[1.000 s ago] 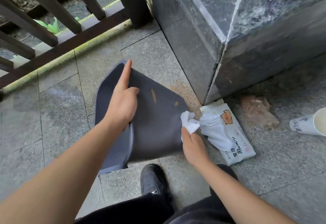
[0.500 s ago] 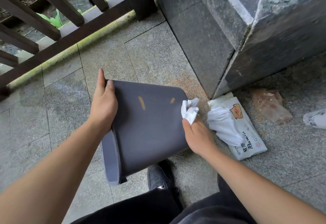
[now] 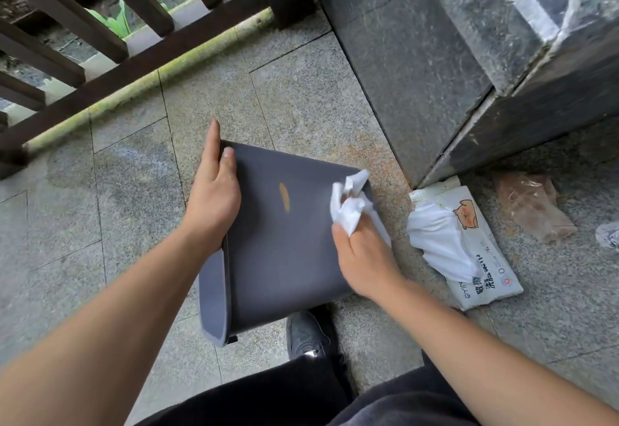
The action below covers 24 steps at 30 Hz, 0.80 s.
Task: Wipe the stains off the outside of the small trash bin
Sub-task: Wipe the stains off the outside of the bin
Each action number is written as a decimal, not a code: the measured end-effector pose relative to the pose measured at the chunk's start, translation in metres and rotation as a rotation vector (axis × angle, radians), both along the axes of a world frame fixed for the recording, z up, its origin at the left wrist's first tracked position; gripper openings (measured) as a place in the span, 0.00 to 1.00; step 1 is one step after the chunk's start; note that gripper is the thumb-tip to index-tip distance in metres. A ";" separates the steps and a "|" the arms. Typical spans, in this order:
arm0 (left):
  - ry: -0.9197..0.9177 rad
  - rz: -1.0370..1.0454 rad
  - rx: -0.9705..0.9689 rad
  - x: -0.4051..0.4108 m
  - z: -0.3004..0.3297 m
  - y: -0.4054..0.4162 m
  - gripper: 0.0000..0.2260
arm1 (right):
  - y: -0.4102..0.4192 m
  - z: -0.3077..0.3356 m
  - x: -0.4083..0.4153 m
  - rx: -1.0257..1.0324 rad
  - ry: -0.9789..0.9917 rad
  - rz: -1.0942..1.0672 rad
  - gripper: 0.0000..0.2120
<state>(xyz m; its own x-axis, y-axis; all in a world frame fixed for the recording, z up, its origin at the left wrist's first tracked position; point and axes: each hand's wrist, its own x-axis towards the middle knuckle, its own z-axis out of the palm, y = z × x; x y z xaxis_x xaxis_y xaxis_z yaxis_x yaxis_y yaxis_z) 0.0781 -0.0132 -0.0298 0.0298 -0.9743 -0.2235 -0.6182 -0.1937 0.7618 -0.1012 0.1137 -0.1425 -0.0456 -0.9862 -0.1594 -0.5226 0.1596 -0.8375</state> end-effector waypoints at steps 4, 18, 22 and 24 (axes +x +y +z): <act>-0.018 -0.038 -0.003 0.000 0.001 -0.003 0.22 | 0.024 0.014 0.018 -0.060 -0.129 0.173 0.26; 0.019 0.044 0.025 0.008 -0.003 -0.007 0.22 | 0.023 0.009 -0.004 -0.113 -0.059 0.421 0.25; 0.001 -0.066 0.008 0.006 -0.001 -0.002 0.22 | 0.032 0.012 0.023 -0.393 0.127 0.834 0.30; -0.015 -0.099 -0.003 0.002 -0.001 -0.002 0.22 | 0.021 0.004 0.017 -0.492 0.239 0.912 0.33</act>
<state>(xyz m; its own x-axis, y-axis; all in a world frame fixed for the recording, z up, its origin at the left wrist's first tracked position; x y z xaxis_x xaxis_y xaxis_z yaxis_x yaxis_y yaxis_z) 0.0801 -0.0154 -0.0304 -0.0636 -0.9732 -0.2209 -0.6452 -0.1288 0.7530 -0.0842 0.1347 -0.1384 0.7661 -0.6166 0.1813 -0.4333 -0.7039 -0.5629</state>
